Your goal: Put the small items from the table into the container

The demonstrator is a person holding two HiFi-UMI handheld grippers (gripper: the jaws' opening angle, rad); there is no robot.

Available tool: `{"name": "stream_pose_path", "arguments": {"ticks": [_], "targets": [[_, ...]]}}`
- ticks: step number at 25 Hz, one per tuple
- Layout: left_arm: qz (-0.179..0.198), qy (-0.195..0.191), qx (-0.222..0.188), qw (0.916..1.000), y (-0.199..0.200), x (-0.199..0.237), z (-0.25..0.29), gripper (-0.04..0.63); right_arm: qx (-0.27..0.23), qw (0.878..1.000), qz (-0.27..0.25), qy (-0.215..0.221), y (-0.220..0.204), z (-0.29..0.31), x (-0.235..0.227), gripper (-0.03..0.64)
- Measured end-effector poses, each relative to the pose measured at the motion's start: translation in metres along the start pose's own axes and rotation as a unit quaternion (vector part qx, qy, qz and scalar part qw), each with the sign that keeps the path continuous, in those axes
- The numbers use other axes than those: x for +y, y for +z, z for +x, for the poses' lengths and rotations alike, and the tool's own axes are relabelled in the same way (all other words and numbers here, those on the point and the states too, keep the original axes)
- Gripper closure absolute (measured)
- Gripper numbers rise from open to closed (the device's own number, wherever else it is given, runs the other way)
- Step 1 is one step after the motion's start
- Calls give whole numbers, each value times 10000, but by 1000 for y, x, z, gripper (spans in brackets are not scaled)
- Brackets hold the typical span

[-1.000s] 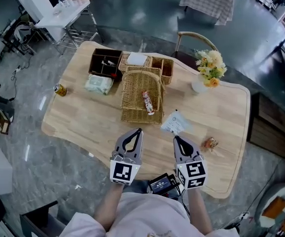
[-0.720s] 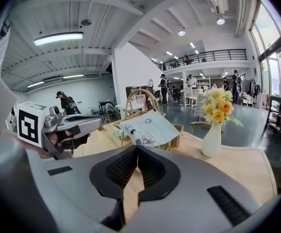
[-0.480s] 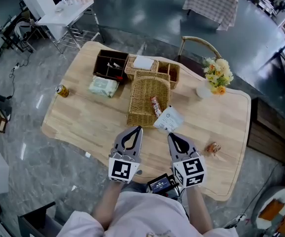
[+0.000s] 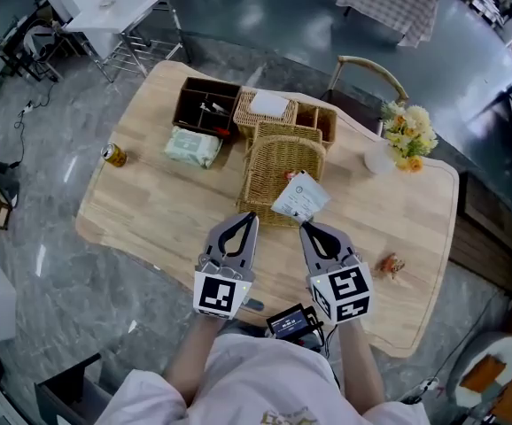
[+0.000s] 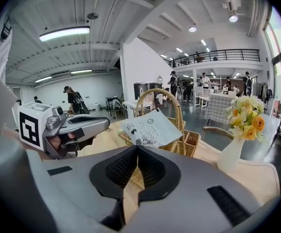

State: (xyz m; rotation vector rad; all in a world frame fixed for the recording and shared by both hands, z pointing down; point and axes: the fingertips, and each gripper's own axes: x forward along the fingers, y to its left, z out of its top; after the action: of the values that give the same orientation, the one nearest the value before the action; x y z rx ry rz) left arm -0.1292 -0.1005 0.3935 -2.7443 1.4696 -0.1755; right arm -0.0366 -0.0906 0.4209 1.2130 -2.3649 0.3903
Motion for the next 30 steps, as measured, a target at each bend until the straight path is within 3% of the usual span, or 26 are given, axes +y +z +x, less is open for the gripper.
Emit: {"name": "stream_pose_path", "arguments": {"ticks": [2,6,8,11,15,25,30], "targets": [[-198,71,142,9997,-2,4,1,592,85,9999,-88,6,1,7,0,594],[-29,-38,49,10000,-5,8,5,592,195,9997,-116,49,5,17,0,594],[-329,34,151,9993,-5,11,6,592,243,9996,-124,61,6,21,-1,594],[-447,43,183,9988,-7,12,8,592,298,9994,-110,107,7,25,-1,592],[-464,18,200,9987,-7,13,10,592,165,9990,-355,-235,13,25,-8,592],[-445,72,197,9988,-7,14,4,592,-183,9986,-290,-409,20,21,-11,589],[-278,41,85,9996,-6,12,1,592,-473,9961,-311,-682,25,13,-19,530]]}}
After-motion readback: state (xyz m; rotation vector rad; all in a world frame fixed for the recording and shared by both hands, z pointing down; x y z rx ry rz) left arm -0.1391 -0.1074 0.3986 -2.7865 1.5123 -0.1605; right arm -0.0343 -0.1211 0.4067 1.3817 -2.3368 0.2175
